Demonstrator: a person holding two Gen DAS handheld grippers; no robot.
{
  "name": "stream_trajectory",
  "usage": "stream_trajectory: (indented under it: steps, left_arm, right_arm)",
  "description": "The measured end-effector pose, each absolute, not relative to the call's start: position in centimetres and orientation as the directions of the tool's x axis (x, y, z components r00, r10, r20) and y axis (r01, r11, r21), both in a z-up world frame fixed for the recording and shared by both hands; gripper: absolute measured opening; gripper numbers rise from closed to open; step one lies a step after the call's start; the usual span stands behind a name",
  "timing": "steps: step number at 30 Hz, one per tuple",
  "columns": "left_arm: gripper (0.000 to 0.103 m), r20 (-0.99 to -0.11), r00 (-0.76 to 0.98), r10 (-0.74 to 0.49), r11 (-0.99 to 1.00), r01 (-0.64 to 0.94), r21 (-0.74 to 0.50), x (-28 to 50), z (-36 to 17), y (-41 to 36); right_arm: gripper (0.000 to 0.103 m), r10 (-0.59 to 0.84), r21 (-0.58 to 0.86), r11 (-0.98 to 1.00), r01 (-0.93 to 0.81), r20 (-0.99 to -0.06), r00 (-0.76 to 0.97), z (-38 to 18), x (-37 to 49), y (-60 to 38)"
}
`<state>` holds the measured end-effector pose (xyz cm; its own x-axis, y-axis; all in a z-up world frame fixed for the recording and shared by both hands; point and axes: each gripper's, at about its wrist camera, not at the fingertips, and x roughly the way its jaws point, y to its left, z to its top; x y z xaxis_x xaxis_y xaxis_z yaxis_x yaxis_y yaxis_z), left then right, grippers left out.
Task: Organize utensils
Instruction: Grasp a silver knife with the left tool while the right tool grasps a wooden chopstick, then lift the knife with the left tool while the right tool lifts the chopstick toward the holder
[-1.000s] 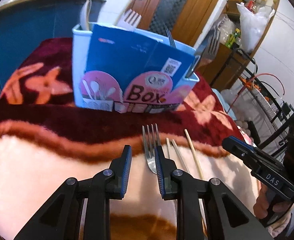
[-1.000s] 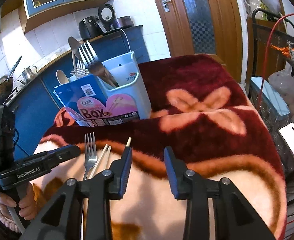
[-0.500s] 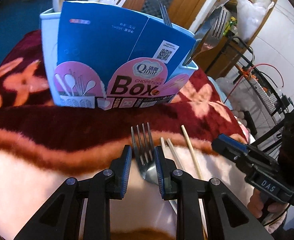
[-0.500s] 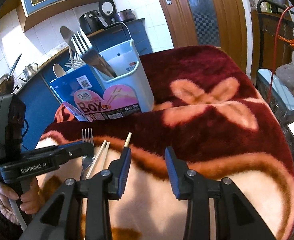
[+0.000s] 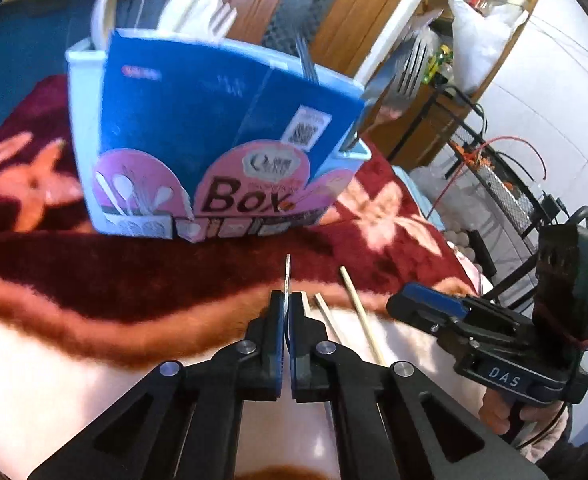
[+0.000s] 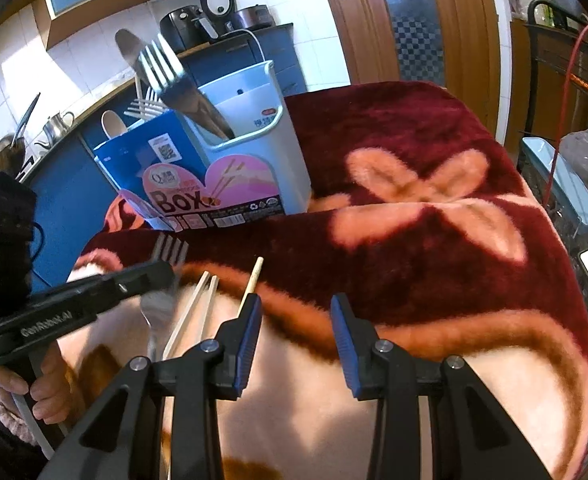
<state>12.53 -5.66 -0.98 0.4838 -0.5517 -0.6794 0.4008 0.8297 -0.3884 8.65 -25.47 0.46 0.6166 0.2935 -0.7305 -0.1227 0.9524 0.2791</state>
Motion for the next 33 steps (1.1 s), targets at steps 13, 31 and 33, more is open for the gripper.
stream_trajectory:
  steps: [13, 31, 33]
  left_arm:
    - [0.001, -0.549, 0.705, -0.450, 0.891, 0.313, -0.328, 10.4, 4.1, -0.1]
    - [0.002, -0.400, 0.851, -0.340, 0.927, 0.231, -0.297, 7.9, 7.6, 5.3]
    - [0.002, -0.394, 0.856, -0.334, 0.928, 0.223, -0.300, 7.9, 7.7, 5.7]
  right_arm:
    - [0.039, 0.314, 0.271, 0.949, -0.162, -0.773, 0.551, 1.0, 9.0, -24.0]
    - [0.031, 0.299, 0.245, 0.953, -0.176, -0.842, 0.448, 0.8, 10.6, -21.8]
    - [0.031, 0.288, 0.228, 0.956, -0.185, -0.849, 0.444, 0.8, 10.5, -21.5]
